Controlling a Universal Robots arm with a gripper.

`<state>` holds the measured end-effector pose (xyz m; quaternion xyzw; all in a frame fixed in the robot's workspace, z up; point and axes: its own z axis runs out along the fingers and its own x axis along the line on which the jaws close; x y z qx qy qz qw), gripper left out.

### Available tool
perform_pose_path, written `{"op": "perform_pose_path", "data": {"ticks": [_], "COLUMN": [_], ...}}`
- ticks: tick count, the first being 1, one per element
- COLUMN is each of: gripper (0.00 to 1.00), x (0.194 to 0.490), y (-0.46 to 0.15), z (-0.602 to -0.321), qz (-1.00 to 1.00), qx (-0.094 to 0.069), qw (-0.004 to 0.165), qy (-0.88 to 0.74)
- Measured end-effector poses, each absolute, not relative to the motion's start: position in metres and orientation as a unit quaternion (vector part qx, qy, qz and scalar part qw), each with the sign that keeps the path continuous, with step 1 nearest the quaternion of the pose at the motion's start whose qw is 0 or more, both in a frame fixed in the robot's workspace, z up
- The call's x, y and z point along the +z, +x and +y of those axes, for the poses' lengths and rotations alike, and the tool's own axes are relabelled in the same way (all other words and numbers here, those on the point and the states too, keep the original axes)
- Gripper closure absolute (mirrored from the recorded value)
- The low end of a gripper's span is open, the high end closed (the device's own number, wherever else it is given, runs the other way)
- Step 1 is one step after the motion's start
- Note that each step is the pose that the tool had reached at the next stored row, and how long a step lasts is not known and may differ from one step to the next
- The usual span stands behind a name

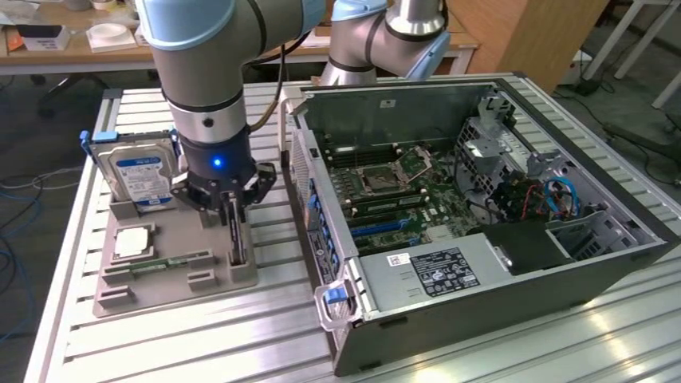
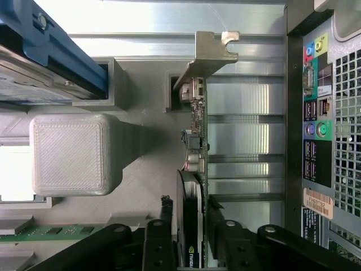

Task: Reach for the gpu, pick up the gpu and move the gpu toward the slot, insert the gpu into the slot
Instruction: 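Pick up the gpu and move the gpu toward the slot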

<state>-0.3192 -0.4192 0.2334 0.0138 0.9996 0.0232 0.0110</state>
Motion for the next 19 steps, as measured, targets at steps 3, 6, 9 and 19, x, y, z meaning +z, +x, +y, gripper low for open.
{"op": "perform_pose_path", "data": {"ticks": [3,6,9,19], "gripper": [0.74,0.74,0.74,0.74], "x": [0.2335,0.2335,0.2334,0.2420], "y": [-0.3193,-0.3192,-0.3192,-0.3192], "z": [-0.4192,-0.4192,-0.4192,-0.4192], "qz": [1.000,1.000,1.000,1.000], "qx": [0.023,0.023,0.023,0.023], "qw": [0.011,0.011,0.011,0.011], "qy": [0.014,0.014,0.014,0.014]}}
